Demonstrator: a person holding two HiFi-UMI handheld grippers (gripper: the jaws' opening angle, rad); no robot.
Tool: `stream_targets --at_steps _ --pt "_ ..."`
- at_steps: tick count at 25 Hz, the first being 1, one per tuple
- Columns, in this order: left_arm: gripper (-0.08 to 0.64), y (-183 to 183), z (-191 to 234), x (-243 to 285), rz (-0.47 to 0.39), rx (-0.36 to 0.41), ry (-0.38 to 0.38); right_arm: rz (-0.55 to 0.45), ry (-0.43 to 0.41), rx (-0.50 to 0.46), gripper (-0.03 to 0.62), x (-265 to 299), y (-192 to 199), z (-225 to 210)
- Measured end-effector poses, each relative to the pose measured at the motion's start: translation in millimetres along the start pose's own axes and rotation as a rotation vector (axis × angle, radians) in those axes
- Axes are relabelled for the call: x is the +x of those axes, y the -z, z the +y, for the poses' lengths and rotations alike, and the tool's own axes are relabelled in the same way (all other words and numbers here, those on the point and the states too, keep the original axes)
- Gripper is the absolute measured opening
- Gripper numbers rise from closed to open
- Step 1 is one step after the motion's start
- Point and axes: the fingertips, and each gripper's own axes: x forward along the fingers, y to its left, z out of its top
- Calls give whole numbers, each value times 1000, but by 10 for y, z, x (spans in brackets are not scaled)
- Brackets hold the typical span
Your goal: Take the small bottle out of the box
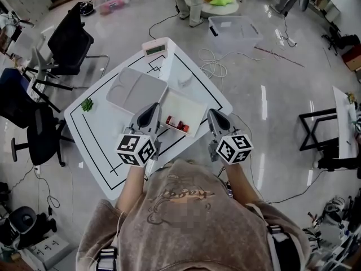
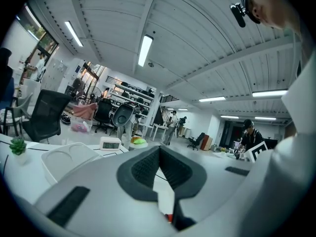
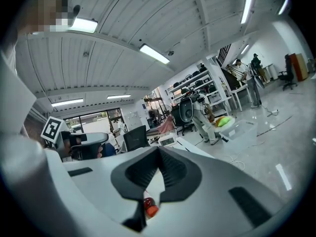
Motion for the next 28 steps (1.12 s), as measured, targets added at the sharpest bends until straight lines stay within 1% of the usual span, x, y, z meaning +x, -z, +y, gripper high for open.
stream_targets --at_steps 2,10,13,17,21,24,28 --pt "8 1 4 7 0 -3 -1 -3 -1 -3 -2 3 -15 -2" --pt "8 14 41 3 -2 -8 -8 17 -6 -13 115 67 -33 -21" --pt "8 8 58 1 -5 -10 -12 31 -32 -13 150 108 -20 4" --pt "8 -15 86 -19 -11 -16 -19 55 -69 0 215 171 5 61" --pt "8 -31 116 -46 -16 -17 -29 78 -92 -14 261 234 17 98" --pt "8 -33 148 -76 -18 -19 -37 97 -119 -28 287 299 15 132" --pt "8 -31 182 -114 -17 -26 -44 126 -175 -35 285 402 -11 185"
